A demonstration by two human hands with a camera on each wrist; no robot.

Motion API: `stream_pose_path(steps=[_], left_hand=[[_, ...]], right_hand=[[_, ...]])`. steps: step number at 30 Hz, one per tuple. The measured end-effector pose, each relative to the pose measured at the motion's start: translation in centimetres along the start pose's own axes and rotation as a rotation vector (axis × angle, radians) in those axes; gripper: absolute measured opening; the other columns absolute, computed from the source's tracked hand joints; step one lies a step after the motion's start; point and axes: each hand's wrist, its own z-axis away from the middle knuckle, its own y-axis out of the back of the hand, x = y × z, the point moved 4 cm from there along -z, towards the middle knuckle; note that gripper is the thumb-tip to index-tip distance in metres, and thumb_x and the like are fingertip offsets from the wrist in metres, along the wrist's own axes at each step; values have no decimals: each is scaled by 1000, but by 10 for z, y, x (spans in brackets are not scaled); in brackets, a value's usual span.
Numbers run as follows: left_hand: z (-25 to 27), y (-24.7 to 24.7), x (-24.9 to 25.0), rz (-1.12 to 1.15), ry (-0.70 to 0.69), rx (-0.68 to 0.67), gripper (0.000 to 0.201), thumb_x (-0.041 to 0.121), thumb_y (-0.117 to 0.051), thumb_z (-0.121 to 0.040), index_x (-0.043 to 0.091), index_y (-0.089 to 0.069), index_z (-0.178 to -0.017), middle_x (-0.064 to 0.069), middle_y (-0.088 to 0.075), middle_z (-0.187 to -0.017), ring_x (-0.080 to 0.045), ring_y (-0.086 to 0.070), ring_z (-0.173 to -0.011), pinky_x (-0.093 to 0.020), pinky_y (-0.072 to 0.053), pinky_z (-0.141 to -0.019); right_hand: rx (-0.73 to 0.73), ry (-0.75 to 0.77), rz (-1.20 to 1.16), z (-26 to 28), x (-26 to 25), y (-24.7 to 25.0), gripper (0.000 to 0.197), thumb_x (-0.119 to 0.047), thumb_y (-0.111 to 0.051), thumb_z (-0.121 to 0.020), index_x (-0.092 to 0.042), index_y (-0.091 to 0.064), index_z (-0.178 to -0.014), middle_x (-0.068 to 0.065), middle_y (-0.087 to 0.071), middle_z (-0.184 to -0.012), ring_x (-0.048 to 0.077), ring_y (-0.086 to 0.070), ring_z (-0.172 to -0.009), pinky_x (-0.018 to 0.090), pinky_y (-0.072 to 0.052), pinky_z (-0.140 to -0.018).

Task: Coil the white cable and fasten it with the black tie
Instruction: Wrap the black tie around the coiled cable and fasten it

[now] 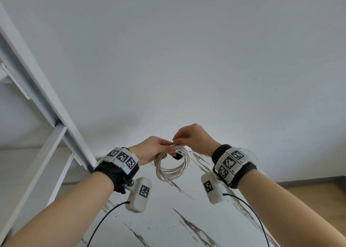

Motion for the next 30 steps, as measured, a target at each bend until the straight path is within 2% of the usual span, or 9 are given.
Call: stream_pose_path(steps=[3,8,13,17,20,22,25,28,30], left_hand=[[-1,1,2,9,0,16,29,15,-61,-90,-5,-66,-111,-2,-64,-77,-10,-45,-60,-20,-38,-60],[-4,0,7,18,14,13,23,15,-59,-91,-4,-66,-102,2,-52,-60,-8,-46,-53,-19,-37,-53],[-6,0,9,-6,-11,36,14,13,-58,-92,5,-68,-86,7,-57,-54,-8,-46,-53,-17,-40,-53],[-9,2,10,46,-31,91,19,10,-59,-91,0,-68,-104,4,-66,-68,-5,-49,-51,-16,-42,-53],[-10,6,11,73,-52,137,30,12,-61,-90,-2,-64,-116,-5,-68,-89,-1,-54,-51,-16,-42,-58],[-10,10,12,75,-69,171,31,12,-62,-89,1,-63,-118,-8,-67,-94,0,-57,-53,-18,-41,-60],[-9,17,12,84,-61,221,28,11,-63,-88,6,-59,-115,-10,-63,-85,-5,-54,-50,-17,-42,-53],[-7,21,11,75,-41,235,25,15,-64,-88,9,-58,-111,-8,-60,-71,-12,-47,-51,-18,-40,-46],[-7,23,12,85,-43,245,25,16,-66,-87,8,-59,-109,-6,-61,-67,-12,-48,-51,-18,-40,-46]], right_hand=[[3,19,7,-3,-1,2,5,-8,-71,-77,-5,-73,-80,13,-74,-82,23,-70,-81,34,-57,-81],[-31,34,13,-7,-3,2,6,-10,-70,-78,-5,-73,-81,12,-74,-83,17,-68,-77,27,-55,-78],[-34,40,29,-9,1,2,8,-13,-70,-79,-8,-74,-82,10,-75,-83,18,-69,-79,29,-56,-78],[-6,33,32,-8,2,3,8,-14,-69,-80,-10,-72,-86,7,-73,-87,19,-69,-85,30,-55,-81],[44,65,63,-6,1,8,6,-21,-70,-80,-16,-68,-84,2,-66,-94,13,-63,-88,26,-51,-81],[41,79,109,-4,2,9,8,-27,-73,-78,-21,-70,-82,-1,-58,-96,9,-56,-84,21,-48,-77],[-16,83,174,-2,3,5,8,-26,-76,-75,-24,-73,-82,-4,-49,-93,5,-47,-77,18,-38,-71],[-53,89,278,-2,6,-3,15,-26,-78,-73,-22,-74,-87,-1,-46,-95,13,-45,-78,28,-43,-73],[-65,85,327,-2,6,-7,17,-24,-77,-74,-21,-73,-90,-2,-44,-96,15,-45,-81,33,-45,-76]])
